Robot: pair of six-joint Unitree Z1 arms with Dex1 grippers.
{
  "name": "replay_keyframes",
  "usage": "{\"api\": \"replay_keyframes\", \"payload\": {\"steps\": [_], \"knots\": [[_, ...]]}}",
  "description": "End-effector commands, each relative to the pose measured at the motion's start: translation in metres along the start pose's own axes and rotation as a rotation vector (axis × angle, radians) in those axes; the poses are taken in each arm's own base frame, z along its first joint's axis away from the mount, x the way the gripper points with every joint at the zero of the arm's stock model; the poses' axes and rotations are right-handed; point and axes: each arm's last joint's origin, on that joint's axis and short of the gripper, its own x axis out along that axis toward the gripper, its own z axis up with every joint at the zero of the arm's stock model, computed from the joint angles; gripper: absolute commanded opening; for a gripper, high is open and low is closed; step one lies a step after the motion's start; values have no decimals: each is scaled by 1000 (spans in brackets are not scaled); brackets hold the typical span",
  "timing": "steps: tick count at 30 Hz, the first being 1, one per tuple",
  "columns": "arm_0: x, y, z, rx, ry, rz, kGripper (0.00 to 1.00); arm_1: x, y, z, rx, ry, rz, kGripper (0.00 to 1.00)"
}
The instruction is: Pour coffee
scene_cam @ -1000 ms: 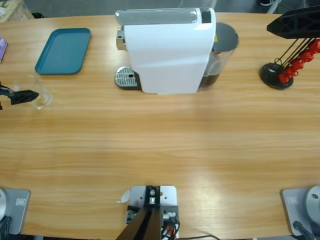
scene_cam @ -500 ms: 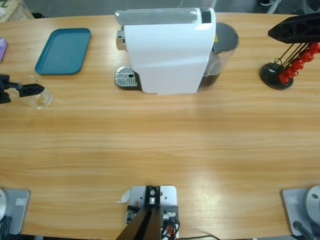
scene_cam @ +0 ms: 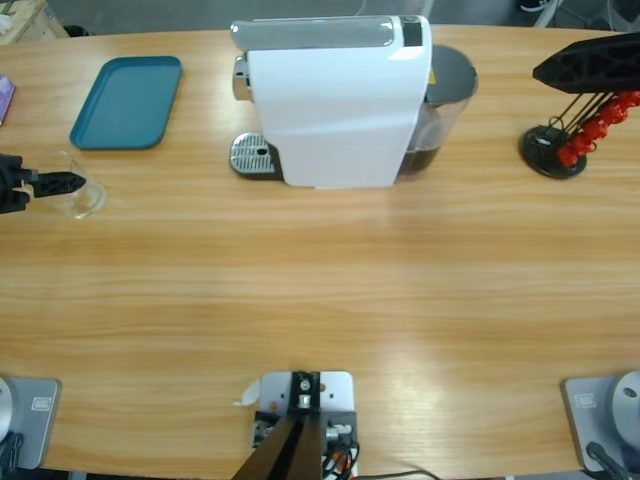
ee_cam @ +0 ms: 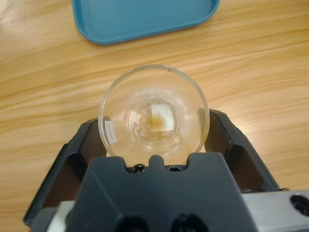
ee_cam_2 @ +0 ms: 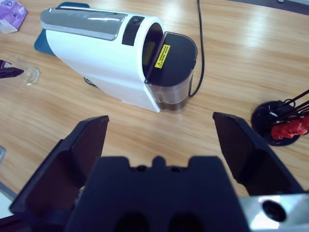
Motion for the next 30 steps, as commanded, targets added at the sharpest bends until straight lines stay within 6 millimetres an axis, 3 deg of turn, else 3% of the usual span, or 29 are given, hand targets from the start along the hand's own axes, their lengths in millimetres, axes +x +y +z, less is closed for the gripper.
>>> {"api": "replay_keyframes", "payload": {"steps": [1, 4, 8, 14, 19, 24, 30], "knots": [[2, 2, -10, -10, 35, 10, 421, 1, -5, -10, 2, 9, -6, 1000], [-5, -1, -9, 10, -2, -7, 302, 3, -5, -10, 1, 11, -7, 1000], [-18, -25, 8, 113, -79, -138, 296, 5, -4, -9, 0, 16, -9, 1000], [-18, -57, 71, 268, -137, -343, 298, 7, -3, -7, 1, 13, -8, 1000], [9, -85, 117, 384, -123, -404, 301, 10, -5, -7, 3, 21, -21, 1000], [34, -100, 122, 426, -74, -418, 301, 11, -11, -5, 17, 19, -42, 1000], [46, -123, 120, 474, -50, -446, 301, 16, -11, -4, 17, 31, -47, 1000]]}}
